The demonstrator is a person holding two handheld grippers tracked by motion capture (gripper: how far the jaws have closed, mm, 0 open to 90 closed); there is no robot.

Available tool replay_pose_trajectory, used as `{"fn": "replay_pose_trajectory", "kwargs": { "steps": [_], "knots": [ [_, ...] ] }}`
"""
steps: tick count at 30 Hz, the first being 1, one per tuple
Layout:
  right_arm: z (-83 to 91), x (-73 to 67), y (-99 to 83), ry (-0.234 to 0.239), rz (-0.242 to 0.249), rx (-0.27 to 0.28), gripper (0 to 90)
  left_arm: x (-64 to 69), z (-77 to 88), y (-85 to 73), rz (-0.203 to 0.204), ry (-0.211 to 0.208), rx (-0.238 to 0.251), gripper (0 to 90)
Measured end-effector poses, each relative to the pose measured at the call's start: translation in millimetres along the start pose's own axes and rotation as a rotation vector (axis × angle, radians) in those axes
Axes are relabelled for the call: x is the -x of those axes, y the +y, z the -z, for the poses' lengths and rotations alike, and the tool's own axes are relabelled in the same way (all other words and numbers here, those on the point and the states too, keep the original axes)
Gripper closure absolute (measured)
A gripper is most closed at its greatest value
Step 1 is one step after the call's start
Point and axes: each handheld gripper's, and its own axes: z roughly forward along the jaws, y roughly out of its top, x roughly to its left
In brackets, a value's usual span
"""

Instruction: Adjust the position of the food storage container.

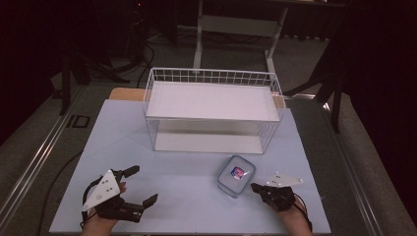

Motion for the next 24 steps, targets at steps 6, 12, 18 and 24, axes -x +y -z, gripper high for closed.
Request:
{"fn": "replay_pose_trajectory", "kwargs": {
  "steps": [6,12,18,24],
  "knots": [
    [-10.5,-6.9,5.5,0.040,0.034,-0.021,90.0,0.9,-0.2,0.5,-0.003,-0.003,0.001,1.8],
    [-21.2,-19.4,13.4,0.084,0.058,-0.020,90.0,0.8,-0.5,0.6,-0.001,-0.004,0.000,1.8],
    [-35.5,-31.2,24.9,0.110,0.096,-0.020,90.0,1.7,-0.6,0.3,-0.002,-0.006,0.001,1.8],
    [-23.4,-18.5,22.3,0.069,0.123,-0.027,90.0,1.7,0.3,0.8,0.000,-0.005,0.005,1.8]
  ]
}}
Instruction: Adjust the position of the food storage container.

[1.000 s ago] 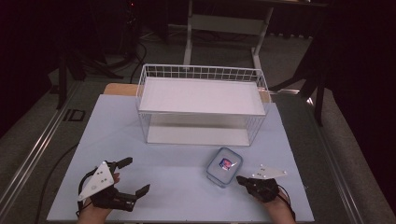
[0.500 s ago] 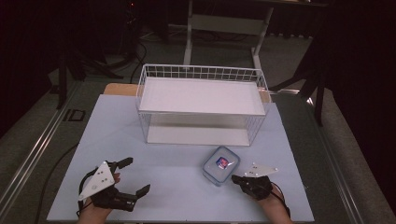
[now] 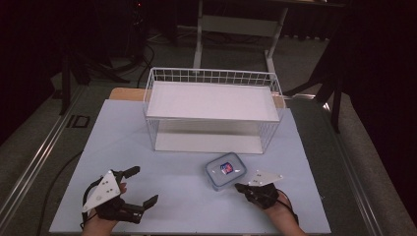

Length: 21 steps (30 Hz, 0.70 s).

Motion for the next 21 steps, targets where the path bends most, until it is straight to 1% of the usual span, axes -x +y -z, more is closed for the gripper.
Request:
{"fn": "replay_pose_trajectory", "kwargs": {
  "steps": [1,3,4,5,7,9,12,14,16,18,21],
  "knots": [
    [1.4,5.6,-2.2,-0.020,-0.005,-0.009,90.0,-0.4,-0.3,0.2,0.001,0.001,0.000,1.8],
    [3.3,24.5,-7.5,-0.087,-0.031,-0.033,90.0,-0.8,-0.8,0.5,0.002,0.001,0.000,1.8],
    [3.6,30.7,-8.4,-0.107,-0.037,-0.037,90.0,-0.5,-1.2,0.3,0.004,0.001,-0.001,1.8],
    [3.4,40.6,-8.8,-0.134,-0.051,-0.036,90.0,-0.4,-1.3,0.1,0.002,0.001,-0.003,1.8],
    [1.4,52.0,-6.8,-0.156,-0.083,-0.023,90.0,-0.1,-1.9,-0.4,0.001,0.002,-0.007,1.8],
    [-3.0,60.6,-1.2,-0.151,-0.107,0.001,90.0,0.1,-2.5,-1.0,0.003,0.000,-0.008,1.8],
    [-11.6,62.6,7.5,-0.142,-0.090,0.005,90.0,0.1,-2.9,-1.8,0.003,-0.002,-0.014,1.8],
    [-19.7,62.8,10.8,-0.118,-0.106,-0.004,90.0,0.3,-2.9,-2.0,0.003,-0.004,-0.014,1.8],
    [-24.1,61.0,10.1,-0.086,-0.125,-0.008,90.0,1.0,-2.5,-2.0,-0.001,-0.004,-0.015,1.8],
    [-25.6,56.2,8.9,-0.081,-0.121,-0.020,90.0,1.0,-2.7,-2.1,0.000,-0.005,-0.014,1.8],
    [-23.0,50.6,6.2,-0.061,-0.135,-0.018,90.0,1.0,-3.3,-1.9,0.001,-0.007,-0.015,1.8]
  ]
}}
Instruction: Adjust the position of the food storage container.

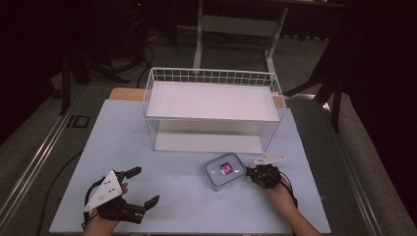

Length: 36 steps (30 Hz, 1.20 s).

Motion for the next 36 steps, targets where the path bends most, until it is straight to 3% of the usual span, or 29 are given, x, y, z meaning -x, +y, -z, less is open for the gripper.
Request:
{"fn": "replay_pose_trajectory", "kwargs": {
  "steps": [9,13,18,20,22,27,32,36],
  "knots": [
    [7.3,-24.5,-4.0,0.072,0.035,-0.005,90.0,0.9,-2.0,-0.1,0.003,-0.005,-0.005,1.8],
    [4.7,-35.2,-4.3,0.088,0.028,-0.016,90.0,0.6,-2.9,-0.2,0.002,-0.009,-0.008,1.8],
    [2.0,-46.9,-2.5,0.131,0.063,-0.020,90.0,1.0,-3.2,-0.2,-0.001,-0.010,-0.009,1.8],
    [1.7,-48.0,-2.3,0.133,0.063,-0.023,90.0,1.0,-3.4,-0.5,0.003,-0.010,-0.010,1.8],
    [1.6,-45.2,-1.5,0.093,0.082,-0.037,90.0,1.2,-3.7,-0.6,0.001,-0.012,-0.011,1.8],
    [0.7,-33.5,2.0,0.050,0.056,-0.026,90.0,1.2,-3.6,-0.5,0.000,-0.014,-0.011,1.8],
    [-0.2,-35.5,12.8,0.073,0.040,0.003,90.0,0.9,-4.9,-1.5,0.006,-0.019,-0.018,1.8],
    [-2.8,-43.0,15.2,0.083,0.059,-0.013,90.0,2.3,-5.4,-1.5,0.002,-0.022,-0.021,1.8]
  ]
}}
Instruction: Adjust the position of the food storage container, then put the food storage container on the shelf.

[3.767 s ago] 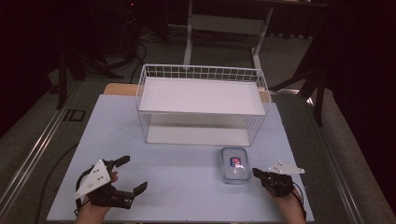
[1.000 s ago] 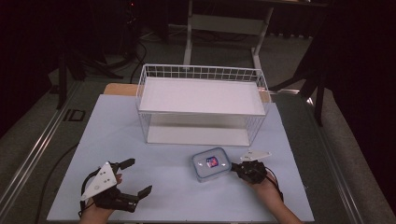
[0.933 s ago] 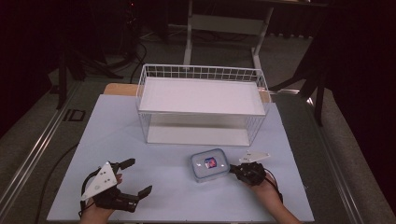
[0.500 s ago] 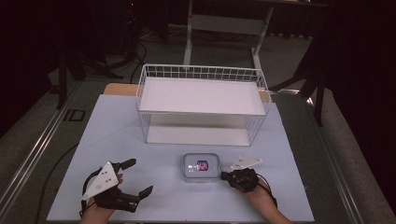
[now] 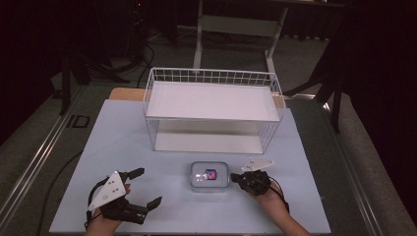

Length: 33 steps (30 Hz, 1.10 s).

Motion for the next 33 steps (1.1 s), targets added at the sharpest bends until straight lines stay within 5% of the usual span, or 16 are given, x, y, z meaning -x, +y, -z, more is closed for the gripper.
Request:
{"fn": "replay_pose_trajectory", "kwargs": {
  "steps": [10,17,19,20,21,25,29,31,33],
  "knots": [
    [-8.7,-3.4,4.0,0.008,-0.001,0.003,90.0,0.5,-1.0,-1.3,0.004,-0.007,-0.008,1.8],
    [9.1,-3.1,3.7,-0.046,0.008,0.039,85.4,-1.2,-0.9,-2.8,0.026,-0.015,0.003,1.8],
    [19.2,-6.5,6.8,-0.049,0.011,0.069,75.4,-1.5,-2.0,-2.5,0.032,-0.018,0.005,1.8],
    [28.0,-11.0,10.0,-0.056,0.013,0.103,57.4,-1.8,-2.9,-1.9,0.030,-0.017,-0.001,1.8],
    [32.3,-13.2,11.5,-0.053,0.007,0.125,50.4,-2.0,-4.0,-0.9,0.025,-0.016,-0.017,1.8],
    [45.1,-18.5,16.4,0.003,-0.007,0.180,21.8,0.1,-8.2,5.8,-0.010,-0.030,-0.034,1.7],
    [54.3,-22.0,20.4,0.047,-0.008,0.204,11.0,2.8,-11.2,15.5,0.002,-0.070,-0.028,1.8],
    [60.8,-23.8,22.6,0.034,-0.003,0.236,11.0,3.0,-15.1,20.4,-0.004,-0.078,-0.058,1.7],
    [65.8,-26.2,26.8,-0.042,0.001,0.259,11.0,2.5,-19.9,25.0,0.028,-0.091,-0.078,1.7]
  ]
}}
